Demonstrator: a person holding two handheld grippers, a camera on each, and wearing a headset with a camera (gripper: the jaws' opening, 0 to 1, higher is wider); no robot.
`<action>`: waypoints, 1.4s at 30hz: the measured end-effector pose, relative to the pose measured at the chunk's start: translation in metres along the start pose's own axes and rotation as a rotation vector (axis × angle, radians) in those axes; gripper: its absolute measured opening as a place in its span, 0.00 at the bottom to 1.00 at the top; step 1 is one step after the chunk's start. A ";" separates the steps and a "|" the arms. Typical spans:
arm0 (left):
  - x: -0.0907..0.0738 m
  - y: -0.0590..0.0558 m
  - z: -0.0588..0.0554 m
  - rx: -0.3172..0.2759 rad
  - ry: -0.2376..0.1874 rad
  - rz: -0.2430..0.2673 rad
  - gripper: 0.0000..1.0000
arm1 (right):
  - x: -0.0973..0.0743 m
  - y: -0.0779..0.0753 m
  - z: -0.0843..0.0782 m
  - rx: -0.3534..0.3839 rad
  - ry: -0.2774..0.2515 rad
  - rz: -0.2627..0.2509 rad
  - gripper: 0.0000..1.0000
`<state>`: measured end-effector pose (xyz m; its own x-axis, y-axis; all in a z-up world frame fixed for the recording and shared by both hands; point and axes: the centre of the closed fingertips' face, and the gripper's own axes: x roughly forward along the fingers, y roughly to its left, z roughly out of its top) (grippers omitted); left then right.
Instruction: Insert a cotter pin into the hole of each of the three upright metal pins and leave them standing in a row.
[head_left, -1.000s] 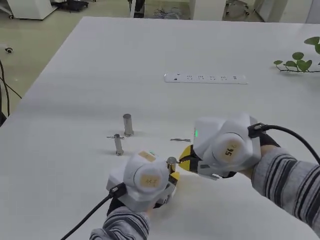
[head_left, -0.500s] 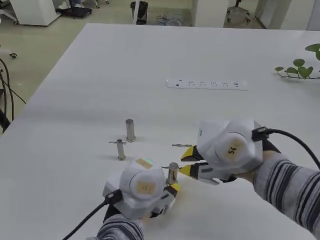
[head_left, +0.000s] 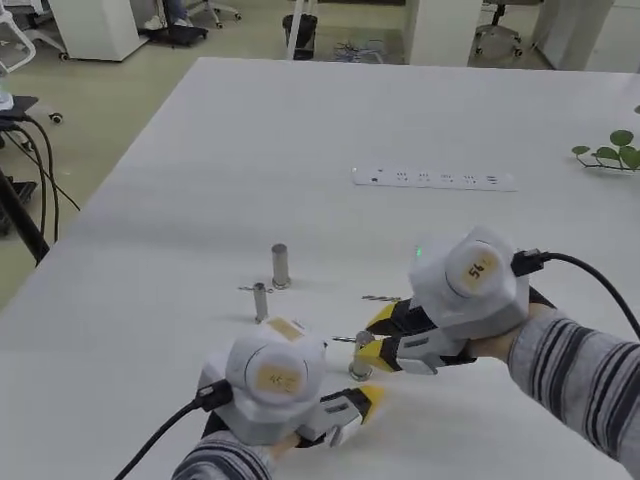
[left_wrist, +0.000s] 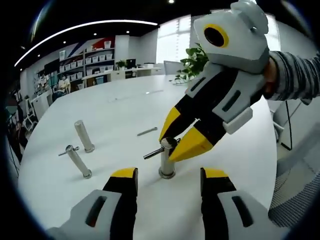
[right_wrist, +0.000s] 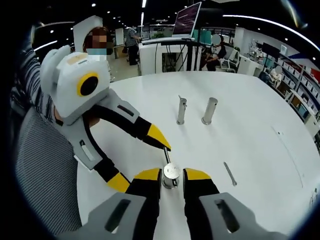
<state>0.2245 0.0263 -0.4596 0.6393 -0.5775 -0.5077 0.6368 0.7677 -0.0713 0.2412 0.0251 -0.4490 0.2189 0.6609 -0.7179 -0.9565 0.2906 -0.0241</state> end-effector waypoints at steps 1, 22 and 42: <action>-0.002 0.001 0.001 -0.007 -0.004 0.001 0.49 | 0.002 0.000 0.000 0.006 0.000 0.004 0.12; -0.043 0.037 0.016 -0.064 -0.067 0.092 0.60 | 0.008 -0.011 0.002 0.030 0.033 -0.010 0.08; -0.058 0.066 0.010 -0.078 -0.078 0.162 0.80 | 0.029 -0.041 0.029 0.016 0.046 -0.016 0.09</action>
<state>0.2334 0.1074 -0.4256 0.7644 -0.4618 -0.4498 0.4892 0.8700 -0.0619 0.2922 0.0524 -0.4485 0.2250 0.6234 -0.7488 -0.9497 0.3122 -0.0255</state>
